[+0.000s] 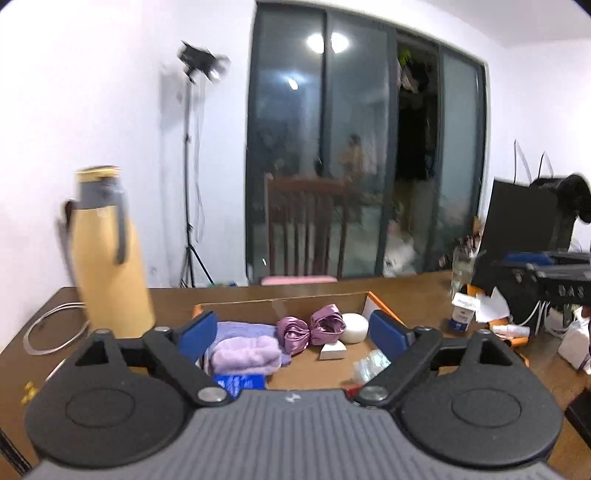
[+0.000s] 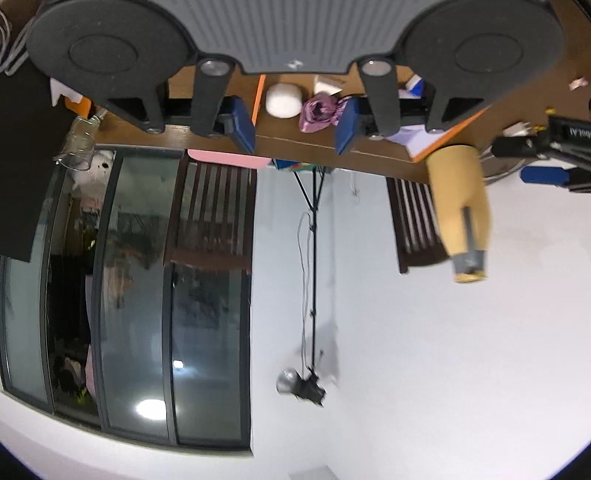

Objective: Organize soft objects
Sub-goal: 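Withdraw both open tools back toward the remaining plush items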

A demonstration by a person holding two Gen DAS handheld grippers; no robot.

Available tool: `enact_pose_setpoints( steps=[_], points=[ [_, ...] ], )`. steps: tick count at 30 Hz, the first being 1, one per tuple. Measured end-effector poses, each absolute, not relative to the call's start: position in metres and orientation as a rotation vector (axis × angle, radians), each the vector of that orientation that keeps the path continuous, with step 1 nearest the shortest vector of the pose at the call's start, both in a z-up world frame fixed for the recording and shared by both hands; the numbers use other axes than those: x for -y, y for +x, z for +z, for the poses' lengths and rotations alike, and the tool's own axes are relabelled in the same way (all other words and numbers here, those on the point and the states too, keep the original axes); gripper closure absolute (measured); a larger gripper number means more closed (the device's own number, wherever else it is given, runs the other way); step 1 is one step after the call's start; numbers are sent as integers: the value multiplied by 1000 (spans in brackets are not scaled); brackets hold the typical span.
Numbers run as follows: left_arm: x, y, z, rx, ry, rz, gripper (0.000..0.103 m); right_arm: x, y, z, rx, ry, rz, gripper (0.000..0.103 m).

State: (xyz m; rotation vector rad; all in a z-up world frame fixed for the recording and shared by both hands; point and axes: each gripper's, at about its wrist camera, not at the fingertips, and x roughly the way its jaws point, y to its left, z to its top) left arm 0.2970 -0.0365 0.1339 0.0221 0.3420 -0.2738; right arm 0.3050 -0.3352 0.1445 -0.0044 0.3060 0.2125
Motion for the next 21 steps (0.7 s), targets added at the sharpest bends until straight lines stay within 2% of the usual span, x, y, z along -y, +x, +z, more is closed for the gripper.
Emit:
enact_pose_setpoints(
  steps=[6, 13, 21],
  points=[
    [21, 188, 94, -262, 44, -173, 4, 322, 203, 101, -282, -29, 266, 51],
    [6, 95, 56, -287, -17, -169, 1, 306, 110, 42, -329, -3, 295, 46],
    [10, 69, 44, -290, -25, -215, 1, 286, 57, 7, -393, 4, 338, 45]
  ],
)
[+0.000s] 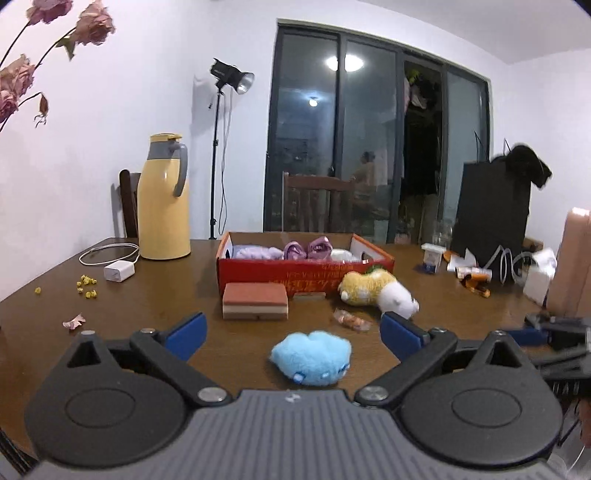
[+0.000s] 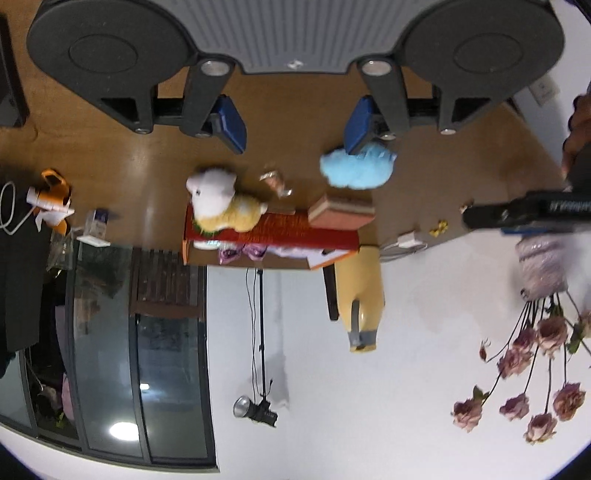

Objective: Organize soft objects
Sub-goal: 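Withdraw both open tools back toward the remaining plush items, then close the right tool on the yellow-and-white sheep plush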

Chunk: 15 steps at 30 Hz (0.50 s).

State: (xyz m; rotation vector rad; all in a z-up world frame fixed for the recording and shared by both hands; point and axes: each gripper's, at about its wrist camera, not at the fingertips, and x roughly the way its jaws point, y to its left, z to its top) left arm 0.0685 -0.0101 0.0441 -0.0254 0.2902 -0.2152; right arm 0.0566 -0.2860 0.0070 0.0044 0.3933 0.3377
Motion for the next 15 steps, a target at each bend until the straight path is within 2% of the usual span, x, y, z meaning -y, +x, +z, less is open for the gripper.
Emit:
enact_pose_setpoints(
  steps=[7, 15],
  points=[
    [5, 78, 31, -335, -46, -211, 0, 289, 78, 4, -402, 24, 298, 44],
    [16, 131, 12, -418, -61, -246, 0, 305, 135, -11, -495, 40, 214, 44]
  ],
)
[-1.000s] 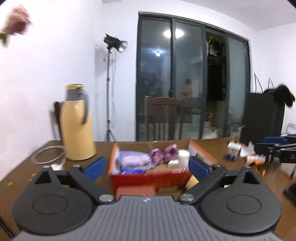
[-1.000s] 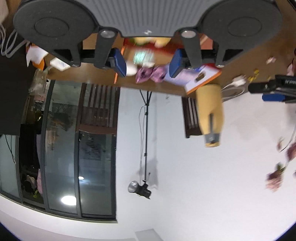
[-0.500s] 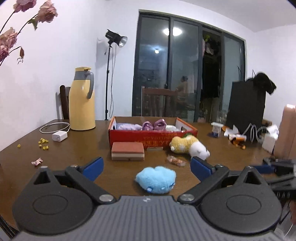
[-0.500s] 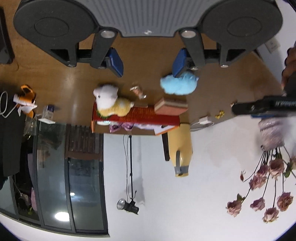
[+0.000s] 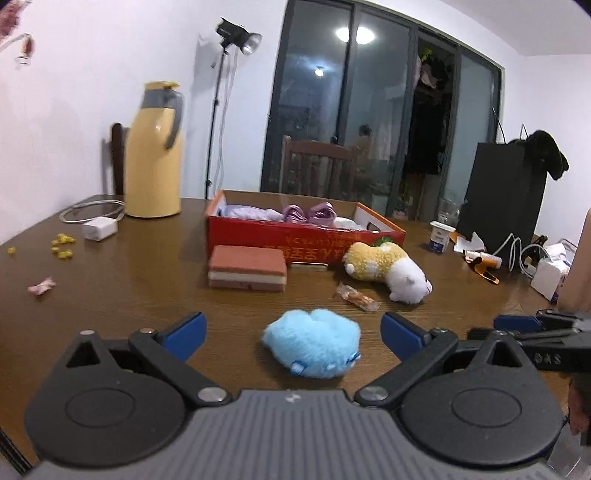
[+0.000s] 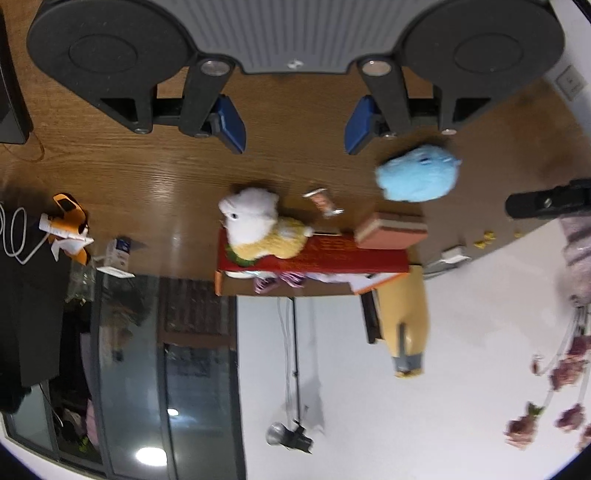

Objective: Organize soft objects
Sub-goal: 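Close the right tool on the yellow-and-white sheep plush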

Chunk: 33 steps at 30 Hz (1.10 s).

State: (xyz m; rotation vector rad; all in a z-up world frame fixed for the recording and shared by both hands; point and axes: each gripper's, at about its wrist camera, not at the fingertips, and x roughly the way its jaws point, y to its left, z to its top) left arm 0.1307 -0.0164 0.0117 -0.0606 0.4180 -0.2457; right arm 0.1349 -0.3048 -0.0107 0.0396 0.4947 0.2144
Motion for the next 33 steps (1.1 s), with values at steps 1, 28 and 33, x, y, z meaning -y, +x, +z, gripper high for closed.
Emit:
enact_pose_setpoints(
  steps=[1, 28, 33],
  points=[
    [20, 138, 12, -420, -54, -258, 0, 307, 145, -11, -500, 40, 209, 44],
    [42, 194, -10, -498, -93, -306, 0, 308, 235, -28, -604, -1, 106, 51],
    [40, 170, -14, -504, -89, -297, 0, 288, 162, -18, -645, 57, 303, 47]
  ],
)
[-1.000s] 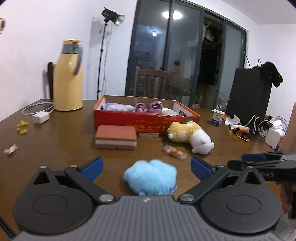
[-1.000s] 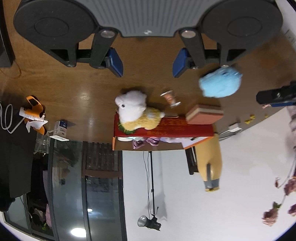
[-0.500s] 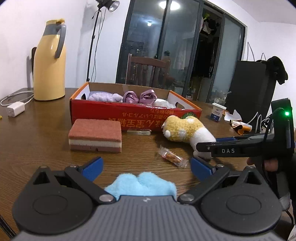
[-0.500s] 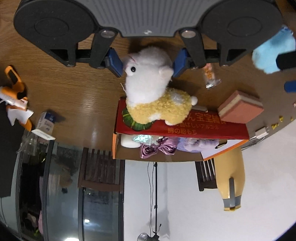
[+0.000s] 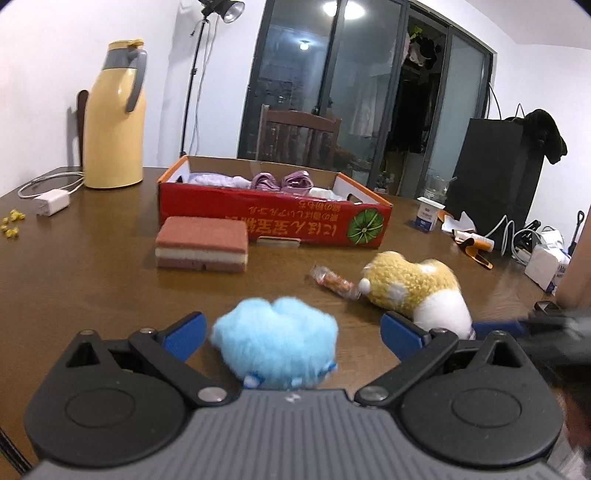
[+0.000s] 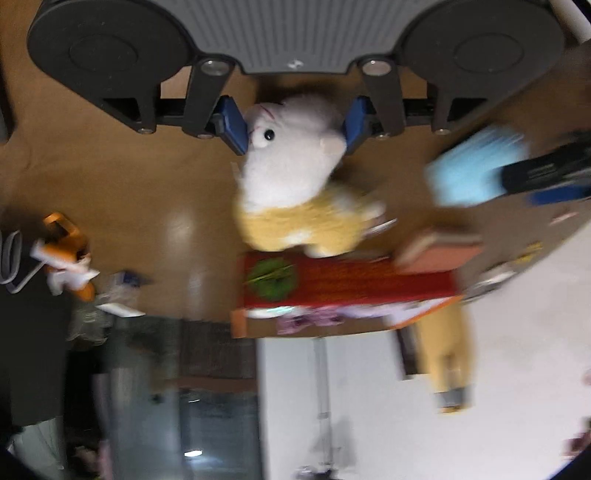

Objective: Organize soft objects
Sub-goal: 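Close the right tool on the yellow-and-white sheep plush, then carry the sheep plush with the right tool into the box and release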

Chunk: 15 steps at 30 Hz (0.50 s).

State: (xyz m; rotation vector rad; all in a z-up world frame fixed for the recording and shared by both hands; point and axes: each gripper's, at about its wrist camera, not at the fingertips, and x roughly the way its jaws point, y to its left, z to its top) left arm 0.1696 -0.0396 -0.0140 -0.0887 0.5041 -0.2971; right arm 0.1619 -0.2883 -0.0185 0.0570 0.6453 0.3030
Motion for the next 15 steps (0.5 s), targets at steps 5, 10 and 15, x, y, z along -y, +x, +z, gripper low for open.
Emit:
enact_pose_setpoints(
  steps=[5, 10, 15],
  points=[
    [22, 155, -6, -495, -149, -233, 0, 278, 120, 8, -566, 80, 543, 46],
    [23, 148, 5, -484, -208, -275, 3, 321, 153, 12, -481, 143, 302, 45],
    [61, 169, -3, -624, -311, -481, 32, 345, 204, -4, -509, 212, 265, 45]
  ],
)
